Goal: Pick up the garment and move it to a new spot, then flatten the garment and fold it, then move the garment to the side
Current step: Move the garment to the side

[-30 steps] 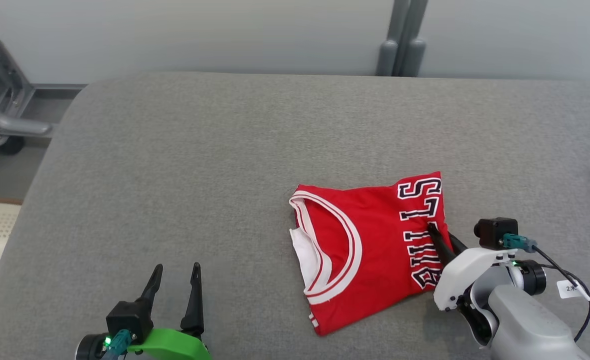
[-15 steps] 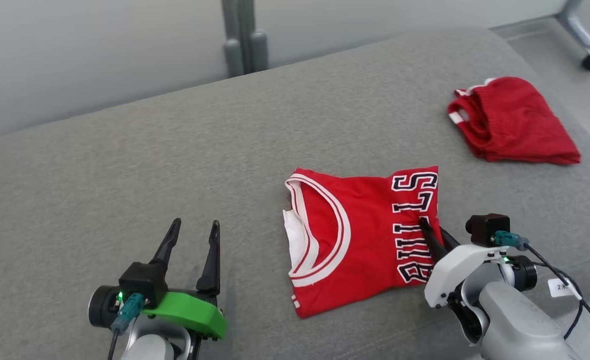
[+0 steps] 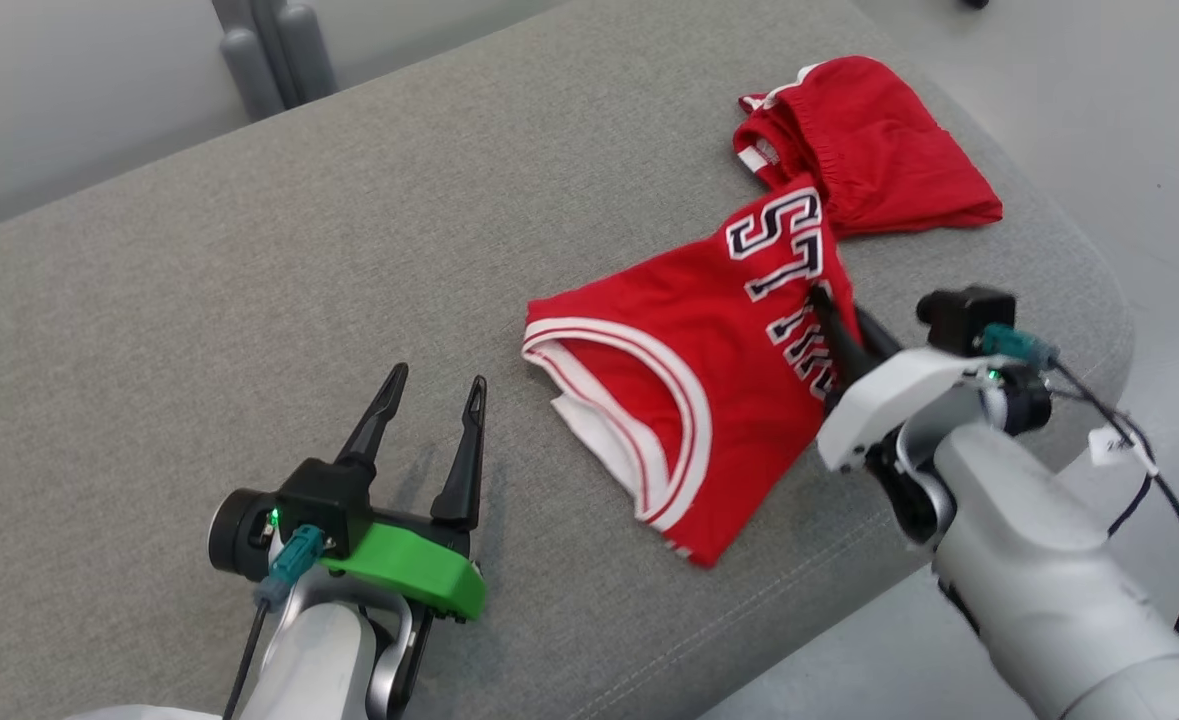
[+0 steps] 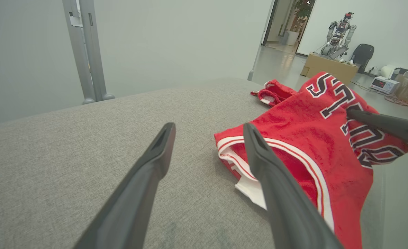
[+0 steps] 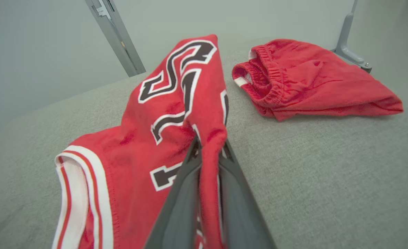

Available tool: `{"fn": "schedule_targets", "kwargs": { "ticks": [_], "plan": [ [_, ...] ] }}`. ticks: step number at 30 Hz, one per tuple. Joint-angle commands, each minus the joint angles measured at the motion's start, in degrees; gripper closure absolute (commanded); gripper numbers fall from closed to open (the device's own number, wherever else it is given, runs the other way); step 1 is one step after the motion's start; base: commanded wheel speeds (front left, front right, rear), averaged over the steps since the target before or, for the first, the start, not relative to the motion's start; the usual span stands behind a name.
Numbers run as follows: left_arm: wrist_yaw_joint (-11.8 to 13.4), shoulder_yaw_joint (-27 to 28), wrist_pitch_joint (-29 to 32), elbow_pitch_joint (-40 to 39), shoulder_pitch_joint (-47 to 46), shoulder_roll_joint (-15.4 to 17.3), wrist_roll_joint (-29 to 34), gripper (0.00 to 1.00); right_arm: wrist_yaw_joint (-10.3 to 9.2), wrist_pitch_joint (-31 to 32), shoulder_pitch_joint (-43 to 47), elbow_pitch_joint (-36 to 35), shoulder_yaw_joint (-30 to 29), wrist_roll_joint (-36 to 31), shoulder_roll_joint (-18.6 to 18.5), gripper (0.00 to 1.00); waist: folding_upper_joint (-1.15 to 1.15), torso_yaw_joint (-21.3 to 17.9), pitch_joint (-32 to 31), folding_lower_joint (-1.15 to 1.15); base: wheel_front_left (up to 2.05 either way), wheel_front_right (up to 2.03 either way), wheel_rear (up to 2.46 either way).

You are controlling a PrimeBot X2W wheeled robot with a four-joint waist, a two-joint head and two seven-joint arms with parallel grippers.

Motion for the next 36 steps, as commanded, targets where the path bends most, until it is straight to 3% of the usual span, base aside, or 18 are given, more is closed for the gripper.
{"fn": "schedule_targets", "kwargs": {
  "ticks": [1, 8, 20, 21, 22, 24, 28, 30, 31, 36],
  "plan": [
    [0.1, 0.1, 0.0, -0.4, -1.5, 0.5, 0.7, 0.00, -0.10, -0.3, -3.9, -0.1, -1.3, -1.3, -1.0, 1.00, 0.00, 5.8, 6.2, 0.00, 0.00, 0.00, 0.00],
    [-0.1, 0.7, 0.0, -0.8, -2.9, 0.4, 1.9, 0.00, -0.10, -0.2, -15.5, 4.8, -7.9, -6.9, -6.9, 1.00, 0.00, 11.9, 10.3, 0.00, 0.00, 0.00, 0.00],
    [-0.4, 0.4, 0.0, -1.5, -3.5, 0.4, 1.6, 0.00, -0.10, -0.2, -20.5, 16.7, -23.8, -15.8, -23.7, 1.00, 0.00, 19.8, 12.7, 0.00, 0.00, 0.00, 0.00],
    [-0.3, 0.4, 0.0, -1.5, -3.4, 0.4, 1.4, 0.00, -0.10, -0.2, -20.6, 17.3, -26.1, -16.8, -25.0, 0.80, 0.00, 20.4, 12.7, 0.00, 0.00, 0.00, 0.00],
    [-0.3, 0.4, 0.0, -1.5, -3.3, 0.4, 1.2, 0.00, -0.10, -0.2, -20.3, 17.8, -28.1, -18.4, -26.0, 0.00, 0.00, 20.9, 12.7, 0.00, 0.00, 0.00, 0.00],
    [-0.1, 0.6, 0.0, -1.7, -3.4, 0.4, 0.9, 0.00, -0.10, -0.2, -19.2, 18.9, -32.1, -21.3, -26.9, 0.00, 0.00, 21.9, 12.6, 0.00, 0.00, 0.00, 0.00],
    [0.3, 1.1, 0.0, -1.7, -2.6, 0.4, 0.4, 0.00, -0.09, -0.2, -16.4, 18.5, -39.1, -27.4, -25.3, 0.00, 0.00, 22.9, 11.3, 0.00, 0.00, 0.00, 0.00],
    [0.5, 1.4, 0.0, -1.7, -1.9, 0.3, -0.6, 0.00, -0.09, -0.2, -15.1, 16.8, -42.2, -28.4, -22.3, 0.00, 0.00, 23.2, 10.1, 0.00, 0.00, 0.00, 0.00],
    [0.5, 1.4, 0.0, -1.7, -1.9, 0.3, -0.6, 0.00, -0.09, -0.2, -15.1, 16.8, -42.2, -28.4, -22.3, 0.00, 0.00, 23.2, 10.1, 0.00, 0.00, 0.00, 0.00],
    [1.4, 2.7, 0.0, -1.1, -0.3, 0.4, -1.9, 0.00, -0.10, -0.2, -8.3, 8.5, -41.3, -31.1, -13.3, 0.00, 0.00, 24.1, 6.1, 0.00, 0.00, 0.00, 0.00]
  ]
}}
